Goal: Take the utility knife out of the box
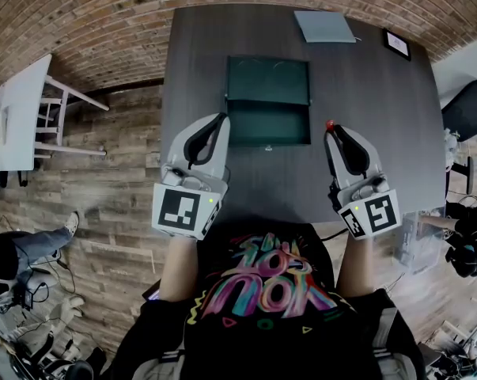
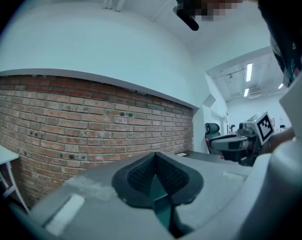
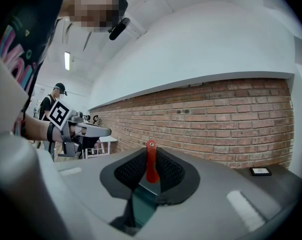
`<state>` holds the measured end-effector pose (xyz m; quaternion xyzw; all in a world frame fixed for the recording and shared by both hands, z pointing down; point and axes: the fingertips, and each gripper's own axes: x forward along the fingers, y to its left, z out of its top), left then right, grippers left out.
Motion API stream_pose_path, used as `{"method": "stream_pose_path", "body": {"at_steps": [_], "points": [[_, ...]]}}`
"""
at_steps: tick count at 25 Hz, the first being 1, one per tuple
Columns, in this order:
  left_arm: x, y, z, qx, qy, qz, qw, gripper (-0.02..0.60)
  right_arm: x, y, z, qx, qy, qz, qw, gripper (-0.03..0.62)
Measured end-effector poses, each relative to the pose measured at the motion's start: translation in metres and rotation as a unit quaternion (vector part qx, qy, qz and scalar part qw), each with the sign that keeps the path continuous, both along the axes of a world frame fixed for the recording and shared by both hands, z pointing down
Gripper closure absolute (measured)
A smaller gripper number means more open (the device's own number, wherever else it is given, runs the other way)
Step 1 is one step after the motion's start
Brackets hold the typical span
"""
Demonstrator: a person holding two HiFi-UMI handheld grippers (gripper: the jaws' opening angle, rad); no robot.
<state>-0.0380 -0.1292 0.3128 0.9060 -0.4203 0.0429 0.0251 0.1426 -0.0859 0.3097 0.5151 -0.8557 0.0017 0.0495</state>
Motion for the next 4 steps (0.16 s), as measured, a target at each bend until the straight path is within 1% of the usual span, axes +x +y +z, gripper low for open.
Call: {"method": "stream_pose_path", "body": {"at_steps": [4], "points": [[-0.0019,-0.0015,0.0007,-0.009,0.009,-0.009,0.9999,0.580,-0.0003,-0.0002,0.0016,0.000,-0.001,0.002,1.000,0.540]]}}
